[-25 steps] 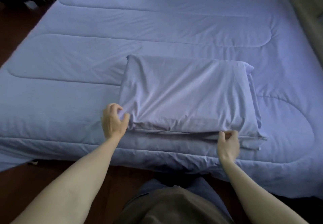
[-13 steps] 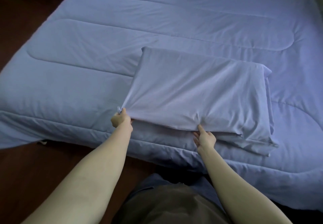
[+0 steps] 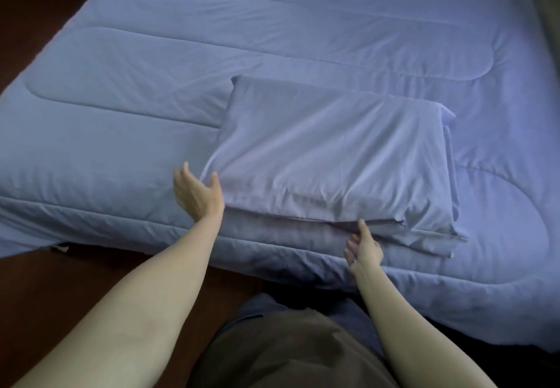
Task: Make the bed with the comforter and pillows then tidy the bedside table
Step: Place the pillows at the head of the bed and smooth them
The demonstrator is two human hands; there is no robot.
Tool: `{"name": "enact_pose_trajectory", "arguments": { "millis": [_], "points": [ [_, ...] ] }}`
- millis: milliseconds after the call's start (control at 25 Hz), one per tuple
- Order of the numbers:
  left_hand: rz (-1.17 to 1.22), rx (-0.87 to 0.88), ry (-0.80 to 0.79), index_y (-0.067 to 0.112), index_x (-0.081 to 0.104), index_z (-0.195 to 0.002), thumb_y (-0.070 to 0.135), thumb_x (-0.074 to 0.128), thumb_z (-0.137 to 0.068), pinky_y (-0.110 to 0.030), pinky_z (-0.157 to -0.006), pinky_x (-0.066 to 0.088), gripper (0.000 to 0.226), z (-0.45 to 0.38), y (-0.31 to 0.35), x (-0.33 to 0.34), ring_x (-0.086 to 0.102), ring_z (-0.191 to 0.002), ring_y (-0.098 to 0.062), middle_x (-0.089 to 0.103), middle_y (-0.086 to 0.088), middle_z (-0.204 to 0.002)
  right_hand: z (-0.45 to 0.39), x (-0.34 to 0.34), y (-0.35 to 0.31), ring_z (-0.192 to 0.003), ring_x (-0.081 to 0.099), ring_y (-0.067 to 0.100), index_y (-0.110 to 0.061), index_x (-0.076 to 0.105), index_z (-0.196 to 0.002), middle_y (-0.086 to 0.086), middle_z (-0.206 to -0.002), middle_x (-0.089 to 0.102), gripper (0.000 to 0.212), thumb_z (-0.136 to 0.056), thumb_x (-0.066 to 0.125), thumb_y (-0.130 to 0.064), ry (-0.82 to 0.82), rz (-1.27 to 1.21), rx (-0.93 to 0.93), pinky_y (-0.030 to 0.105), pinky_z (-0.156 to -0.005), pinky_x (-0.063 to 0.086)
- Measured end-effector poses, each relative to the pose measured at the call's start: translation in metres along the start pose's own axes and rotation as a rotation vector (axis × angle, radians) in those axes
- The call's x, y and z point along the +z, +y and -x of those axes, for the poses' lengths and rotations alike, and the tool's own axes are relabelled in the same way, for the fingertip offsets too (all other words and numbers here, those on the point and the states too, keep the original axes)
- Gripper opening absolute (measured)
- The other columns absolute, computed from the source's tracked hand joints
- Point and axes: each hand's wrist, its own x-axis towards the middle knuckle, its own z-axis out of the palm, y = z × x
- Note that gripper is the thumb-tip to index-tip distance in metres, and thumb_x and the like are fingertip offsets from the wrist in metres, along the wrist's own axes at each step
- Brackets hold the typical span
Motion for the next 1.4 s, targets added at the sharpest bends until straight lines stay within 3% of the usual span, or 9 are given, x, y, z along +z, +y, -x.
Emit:
{"name": "enact_pose_trajectory", "arguments": {
  "millis": [160,320,640,840,1000,1120,1240,1320,1400],
  "points": [
    [-0.196,0.845,-0.372,0.008,0.035,-0.147,0.035,0.057,-0.087,-0.052,-0.116,0.021,0.069,0.051,0.044,0.041,0.025,-0.145,-0.030,0.028,-0.013,-0.156,-0.015,-0.036,-0.037,-0.082,0.064,0.014,-0.014,0.058,-0.109,0.000,-0.098,0.064,0.057,-0.075,0.071,-0.058,0.196,-0.149,-0.057,0.029,-0.063,0.048],
    [-0.488,1.110,-0.796,0.016,0.003,-0.154,0.045,0.039,-0.099,-0.046,-0.122,0.002,0.072,0.121,0.097,0.085,-0.006,-0.150,-0.019,-0.006,-0.001,-0.162,-0.039,-0.066,-0.083,-0.069,0.059,0.015,-0.013,0.056,-0.101,0.002,-0.092,0.064,0.053,-0.078,0.066,-0.059,0.266,-0.186,-0.070,0.028,-0.060,0.047],
    [-0.701,0.988,-0.848,0.018,-0.005,-0.154,0.052,0.033,-0.098,-0.045,-0.121,-0.002,0.076,0.185,0.140,0.133,-0.010,-0.149,-0.017,-0.013,-0.001,-0.162,-0.084,-0.101,-0.132,-0.060,0.054,0.013,-0.015,0.061,-0.085,0.005,-0.078,0.060,0.009,-0.092,0.062,-0.021,-0.044,-0.040,-0.045,0.021,-0.052,0.042],
    [-0.650,0.970,-0.744,0.019,0.006,-0.155,0.063,0.017,-0.091,-0.042,-0.120,-0.001,0.078,0.189,0.138,0.135,-0.003,-0.150,-0.016,-0.002,0.002,-0.163,-0.082,-0.128,-0.114,-0.058,0.056,0.009,-0.007,0.052,-0.069,0.005,-0.065,0.059,0.025,-0.093,0.053,-0.013,0.157,0.093,-0.332,0.029,-0.066,0.044],
    [-0.634,0.921,-0.697,0.018,0.009,-0.155,0.052,0.030,-0.098,-0.042,-0.121,-0.001,0.069,0.187,0.145,0.140,-0.002,-0.150,-0.015,0.000,0.002,-0.163,-0.085,-0.142,-0.105,-0.074,0.058,0.024,-0.010,0.053,-0.071,0.008,-0.074,0.064,0.024,-0.091,0.052,-0.023,0.215,0.207,-0.315,0.035,-0.074,0.045],
    [-0.661,0.877,-0.732,0.020,0.004,-0.155,0.052,0.029,-0.099,-0.043,-0.121,-0.001,0.068,0.175,0.147,0.140,-0.005,-0.150,-0.015,-0.005,0.002,-0.162,-0.077,-0.135,-0.117,-0.078,0.055,0.021,-0.010,0.056,-0.082,0.002,-0.079,0.061,0.021,-0.090,0.056,-0.029,0.299,0.174,-0.315,0.032,-0.075,0.039],
    [-0.668,0.915,-0.758,0.022,0.002,-0.155,0.052,0.027,-0.099,-0.043,-0.121,-0.001,0.068,0.167,0.141,0.138,-0.005,-0.150,-0.016,-0.007,0.002,-0.162,-0.062,-0.117,-0.145,-0.073,0.053,0.019,-0.014,0.051,-0.086,0.003,-0.081,0.058,0.018,-0.089,0.060,-0.030,0.436,0.143,-0.549,0.034,-0.073,0.042],
    [-0.636,0.928,-0.735,0.020,0.007,-0.155,0.059,0.019,-0.095,-0.042,-0.121,0.000,0.072,0.154,0.145,0.138,-0.002,-0.150,-0.016,-0.002,0.002,-0.163,-0.058,-0.087,-0.160,-0.080,0.057,0.022,-0.016,0.055,-0.092,0.005,-0.088,0.061,0.015,-0.087,0.060,-0.029,0.322,0.266,-0.856,0.043,-0.081,0.048],
    [-0.584,0.916,-0.702,0.018,0.010,-0.154,0.062,0.008,-0.088,-0.042,-0.120,0.000,0.080,0.134,0.158,0.143,0.001,-0.150,-0.016,0.001,0.001,-0.162,-0.057,-0.041,-0.168,-0.106,0.056,0.025,-0.014,0.058,-0.114,0.005,-0.114,0.062,0.030,-0.088,0.058,-0.029,0.093,0.585,-1.114,0.041,-0.097,0.043]
  ]
}}
